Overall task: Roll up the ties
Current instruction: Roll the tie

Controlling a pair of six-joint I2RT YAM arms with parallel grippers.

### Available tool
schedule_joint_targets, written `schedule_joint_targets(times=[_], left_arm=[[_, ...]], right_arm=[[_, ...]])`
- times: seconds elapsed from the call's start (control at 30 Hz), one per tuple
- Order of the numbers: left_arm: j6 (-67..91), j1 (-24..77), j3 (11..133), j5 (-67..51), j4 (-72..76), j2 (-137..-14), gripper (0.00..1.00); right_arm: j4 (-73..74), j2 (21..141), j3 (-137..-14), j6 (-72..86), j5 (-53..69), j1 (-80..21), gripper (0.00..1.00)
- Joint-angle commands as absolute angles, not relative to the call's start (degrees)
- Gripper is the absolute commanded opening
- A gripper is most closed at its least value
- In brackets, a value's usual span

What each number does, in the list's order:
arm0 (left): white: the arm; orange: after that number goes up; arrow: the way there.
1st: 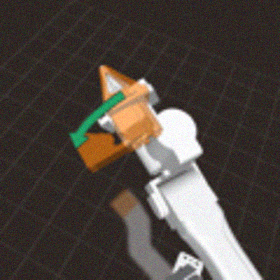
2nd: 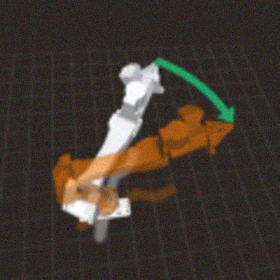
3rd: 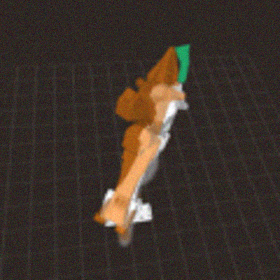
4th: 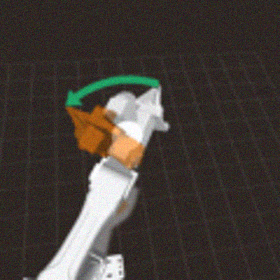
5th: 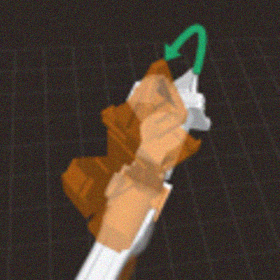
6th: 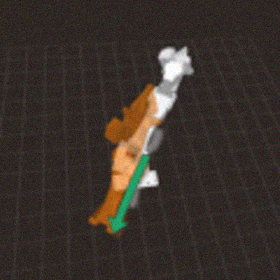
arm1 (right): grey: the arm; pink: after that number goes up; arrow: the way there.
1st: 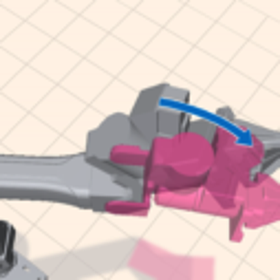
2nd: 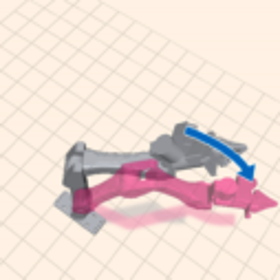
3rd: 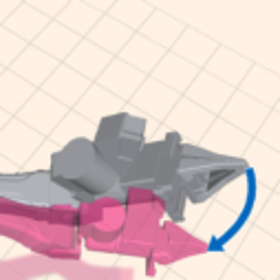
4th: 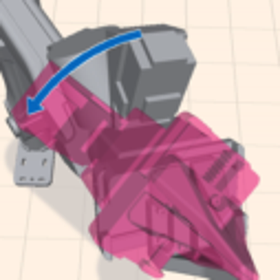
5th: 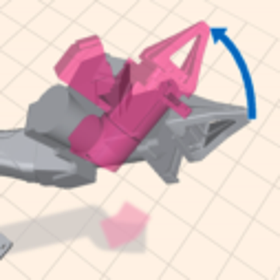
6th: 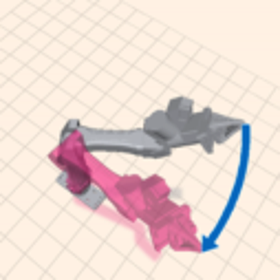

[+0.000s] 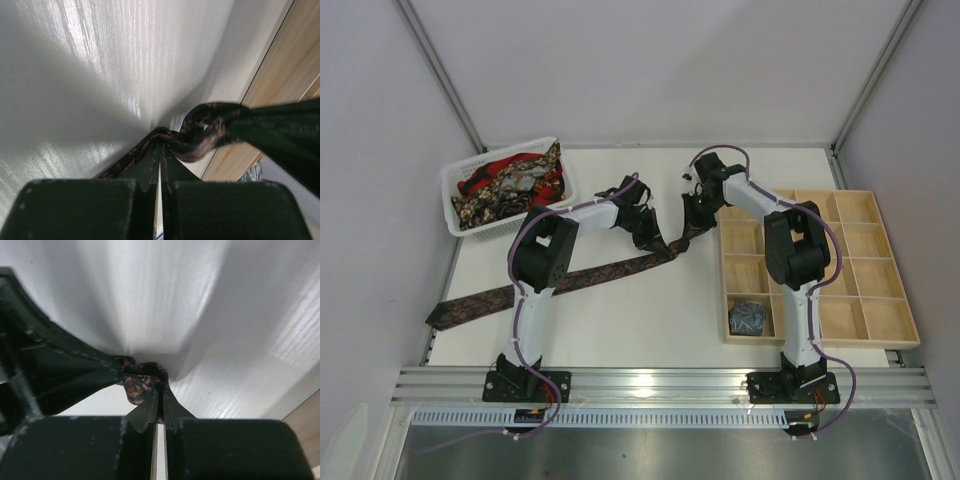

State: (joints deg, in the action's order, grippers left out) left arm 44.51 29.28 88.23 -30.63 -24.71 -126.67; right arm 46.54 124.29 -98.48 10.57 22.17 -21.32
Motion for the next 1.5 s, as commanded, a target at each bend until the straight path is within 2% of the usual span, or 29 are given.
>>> schedule_joint_targets(times=[0.0, 0.17, 0.33, 0.7, 1.23, 1.47], left_arm=[[42.8, 28.9, 89.4, -28.2, -26.5, -128.3, 0.02], [42.6, 28.9, 89.4, -28.0, -26.7, -128.2, 0.02], [42.5, 28.9, 88.7, -27.6, -26.7, -127.7, 0.02], [39.1, 28.9, 87.5, -26.5, -27.9, -123.5, 0.03], [37.3, 28.5, 86.3, -27.0, -28.8, -117.8, 0.15], [35.0, 27.3, 82.7, -25.7, -31.3, -114.5, 0.13]], right_arm=[[47.7, 119.3, -99.1, 11.7, 20.1, -24.3, 0.01], [48.1, 116.9, -98.9, 13.5, 16.4, -27.4, 0.0], [46.5, 115.6, -97.6, 16.3, 17.8, -29.5, 0.0], [44.4, 113.7, -94.2, 17.5, 18.3, -28.5, 0.0], [44.6, 113.2, -94.7, 16.7, 15.5, -29.5, 0.0], [45.4, 114.3, -96.2, 16.7, 15.6, -30.0, 0.0]])
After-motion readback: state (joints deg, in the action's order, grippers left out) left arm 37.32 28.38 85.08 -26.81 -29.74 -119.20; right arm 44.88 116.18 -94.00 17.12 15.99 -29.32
